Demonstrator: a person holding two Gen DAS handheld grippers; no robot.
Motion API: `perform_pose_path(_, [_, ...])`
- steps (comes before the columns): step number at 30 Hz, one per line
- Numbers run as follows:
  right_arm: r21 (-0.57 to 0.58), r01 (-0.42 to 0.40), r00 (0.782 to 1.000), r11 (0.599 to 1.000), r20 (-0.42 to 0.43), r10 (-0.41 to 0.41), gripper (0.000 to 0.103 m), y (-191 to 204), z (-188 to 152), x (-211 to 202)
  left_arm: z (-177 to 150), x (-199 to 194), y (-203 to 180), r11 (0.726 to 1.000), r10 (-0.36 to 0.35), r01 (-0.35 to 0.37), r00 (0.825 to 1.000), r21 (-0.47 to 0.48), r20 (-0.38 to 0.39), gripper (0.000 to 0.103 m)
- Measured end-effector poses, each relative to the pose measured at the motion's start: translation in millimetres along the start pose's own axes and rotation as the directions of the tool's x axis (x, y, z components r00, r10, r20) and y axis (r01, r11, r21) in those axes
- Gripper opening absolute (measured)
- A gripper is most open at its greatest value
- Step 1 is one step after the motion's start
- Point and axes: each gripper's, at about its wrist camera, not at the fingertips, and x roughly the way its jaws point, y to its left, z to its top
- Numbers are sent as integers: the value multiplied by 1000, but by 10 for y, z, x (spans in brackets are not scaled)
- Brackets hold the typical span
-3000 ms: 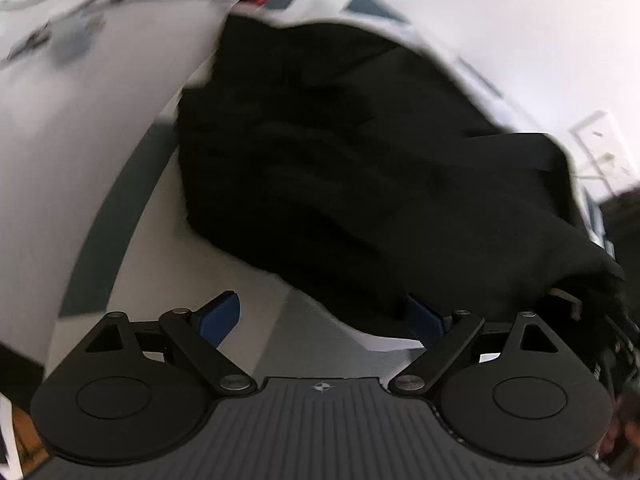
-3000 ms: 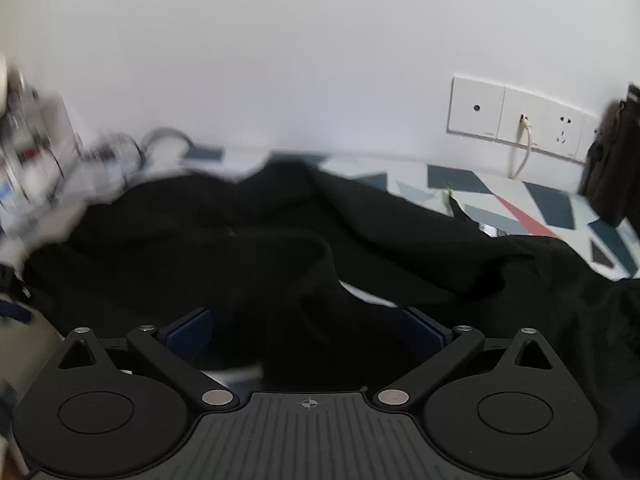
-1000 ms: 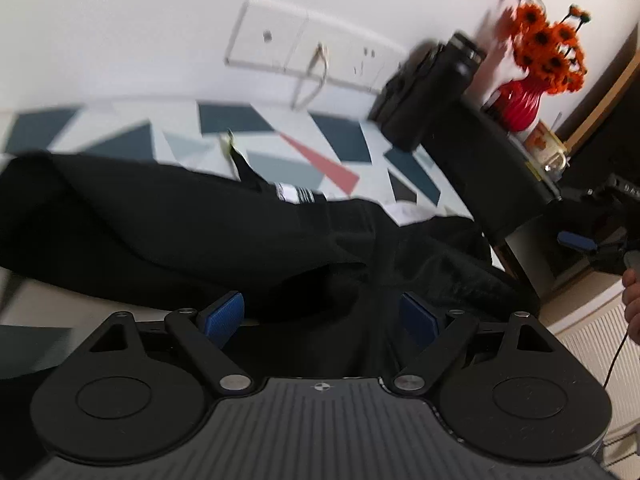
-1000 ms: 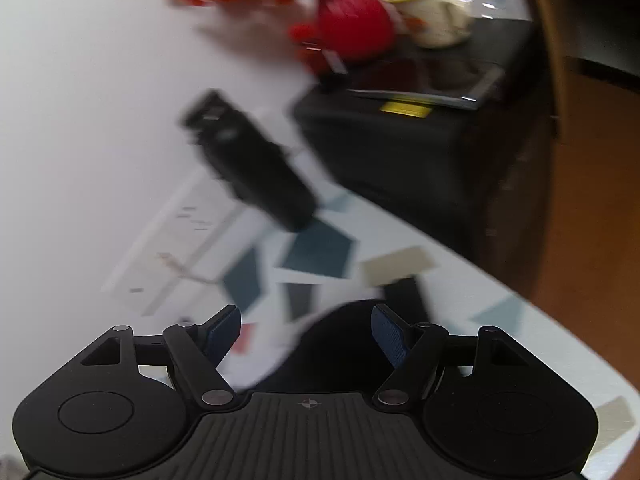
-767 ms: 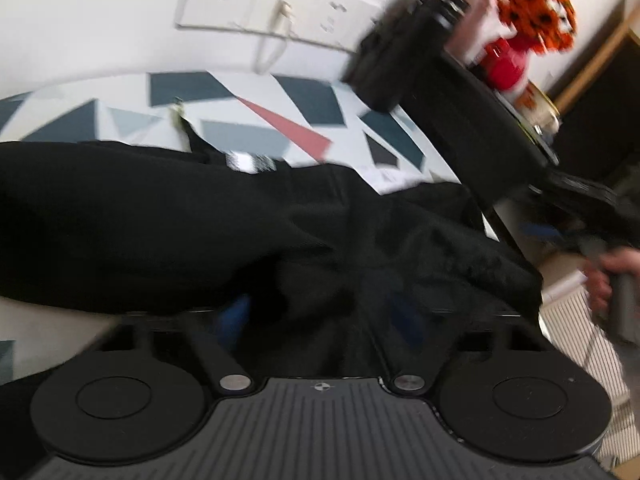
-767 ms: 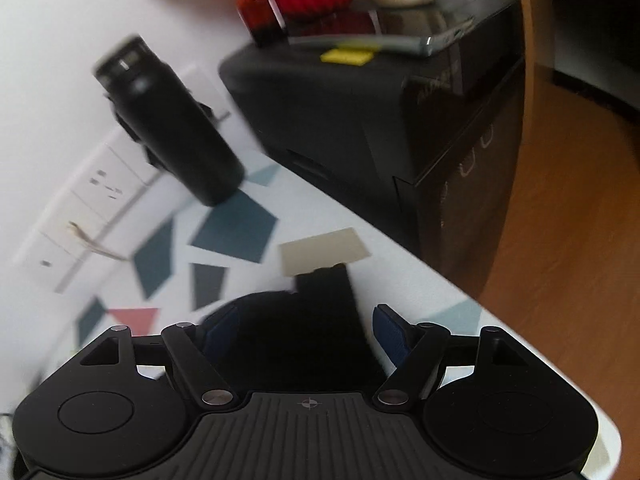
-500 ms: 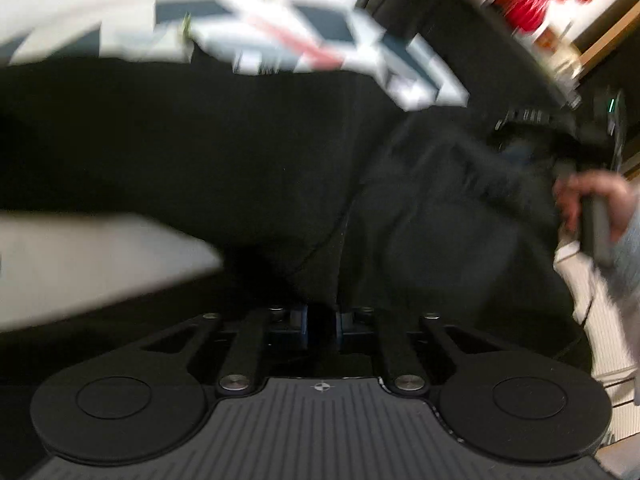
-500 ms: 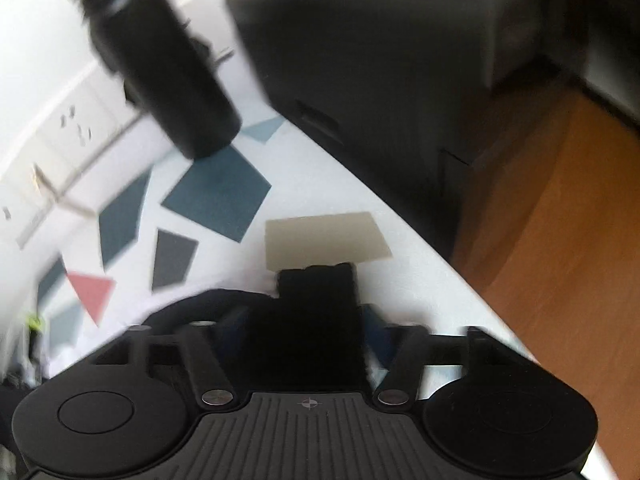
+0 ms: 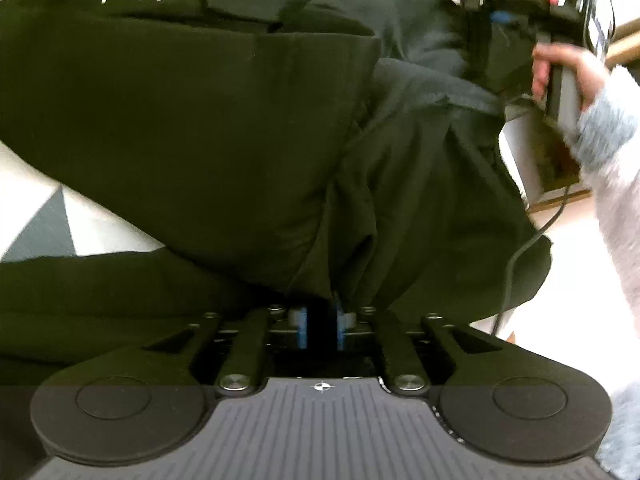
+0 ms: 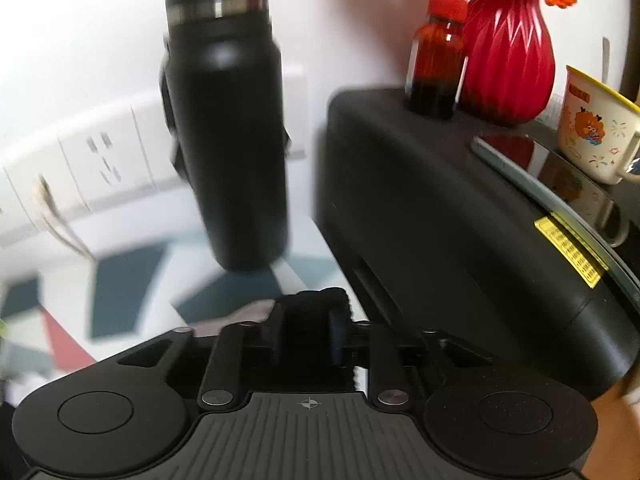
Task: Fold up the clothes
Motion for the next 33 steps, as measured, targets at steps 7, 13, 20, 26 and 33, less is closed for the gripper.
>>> perform_pose_path(7, [-43, -127, 989, 991, 76, 130, 57, 139, -15, -400, 185, -687, -209, 974, 63, -77, 995, 211, 76, 74])
perform_pose_path(13, [-95, -394, 907, 914, 124, 403, 62, 540, 29, -563, 738, -1217, 10, 871, 317, -387, 913, 303, 256, 80])
perform_pose_path(20, [-253, -528, 839, 811, -4, 545, 73, 1326, -250, -211, 1329, -1099, 688, 697, 502, -604, 796, 387, 339, 80])
perform_pose_path(26, [-314, -550, 831, 774, -117, 543, 90, 1810, -542, -253, 1559, -926, 1120, 705, 450, -545, 838, 453, 308, 89])
perform_pose_path(33, [-381, -487, 870, 786, -288, 400, 93, 2116, -761, -169, 1558, -833, 1201, 732, 395, -494, 869, 469, 300, 103])
